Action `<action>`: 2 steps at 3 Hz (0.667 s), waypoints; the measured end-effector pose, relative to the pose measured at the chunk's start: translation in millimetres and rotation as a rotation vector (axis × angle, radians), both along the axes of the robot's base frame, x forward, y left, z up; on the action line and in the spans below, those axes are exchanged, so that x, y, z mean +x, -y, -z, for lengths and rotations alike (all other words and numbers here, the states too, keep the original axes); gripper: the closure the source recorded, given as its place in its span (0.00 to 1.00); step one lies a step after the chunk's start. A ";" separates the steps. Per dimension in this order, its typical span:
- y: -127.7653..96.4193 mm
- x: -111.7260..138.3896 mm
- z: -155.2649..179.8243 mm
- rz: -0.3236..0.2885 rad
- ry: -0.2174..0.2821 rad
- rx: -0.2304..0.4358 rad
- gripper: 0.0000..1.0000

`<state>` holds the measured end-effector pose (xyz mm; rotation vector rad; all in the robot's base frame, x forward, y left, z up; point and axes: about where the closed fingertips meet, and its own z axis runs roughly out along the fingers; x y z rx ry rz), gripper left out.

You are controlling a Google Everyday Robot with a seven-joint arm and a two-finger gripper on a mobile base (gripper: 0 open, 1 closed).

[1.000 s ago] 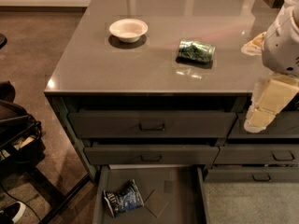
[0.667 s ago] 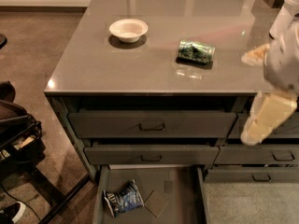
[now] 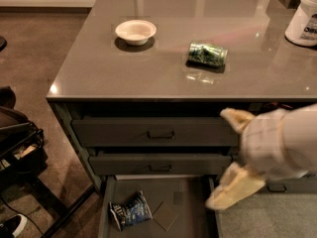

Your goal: Pick blue chip bag from bottom drawer and place on counter

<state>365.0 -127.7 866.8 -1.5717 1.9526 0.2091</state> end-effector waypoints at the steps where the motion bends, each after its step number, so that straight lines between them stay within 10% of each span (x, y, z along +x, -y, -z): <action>1: -66.2 -7.7 87.4 -0.019 -0.114 0.222 0.00; 2: -100.5 -18.7 131.5 -0.024 -0.200 0.312 0.00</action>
Offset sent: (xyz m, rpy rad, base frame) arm -0.0055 0.0508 -0.0681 0.1761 0.0838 0.0095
